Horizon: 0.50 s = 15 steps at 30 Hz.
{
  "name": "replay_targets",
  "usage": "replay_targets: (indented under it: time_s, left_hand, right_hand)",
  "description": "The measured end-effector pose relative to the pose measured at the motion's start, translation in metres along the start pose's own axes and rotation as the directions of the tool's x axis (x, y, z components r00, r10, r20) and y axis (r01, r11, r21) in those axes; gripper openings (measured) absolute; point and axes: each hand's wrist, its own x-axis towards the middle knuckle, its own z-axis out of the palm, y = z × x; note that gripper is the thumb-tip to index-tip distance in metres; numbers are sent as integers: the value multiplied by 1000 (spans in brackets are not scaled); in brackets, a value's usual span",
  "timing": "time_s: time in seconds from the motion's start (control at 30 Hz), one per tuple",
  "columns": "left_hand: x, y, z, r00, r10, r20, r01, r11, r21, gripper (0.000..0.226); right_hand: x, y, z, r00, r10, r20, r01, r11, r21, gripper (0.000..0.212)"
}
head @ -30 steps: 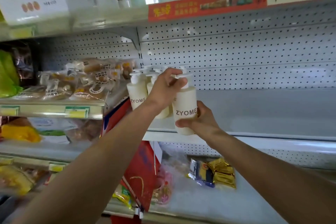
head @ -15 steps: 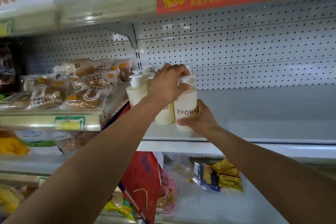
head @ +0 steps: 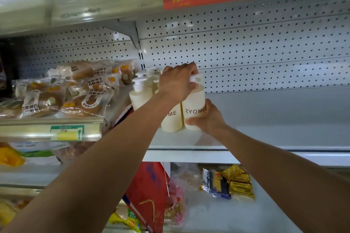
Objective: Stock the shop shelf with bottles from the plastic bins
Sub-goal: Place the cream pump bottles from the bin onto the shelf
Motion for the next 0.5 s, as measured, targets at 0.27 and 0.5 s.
replay_targets:
  time_s: [0.27,0.5]
  left_hand:
    - [1,3,2,999,-31,31,30,999,28,27]
    - [-16,12,-1,999,-41,3,41,999,15,40]
  right_hand:
    - [4,-6,1,999,41,19,-39,996,-85,77]
    - [-12,5,-28,996,-23,86,48,953,-301,65]
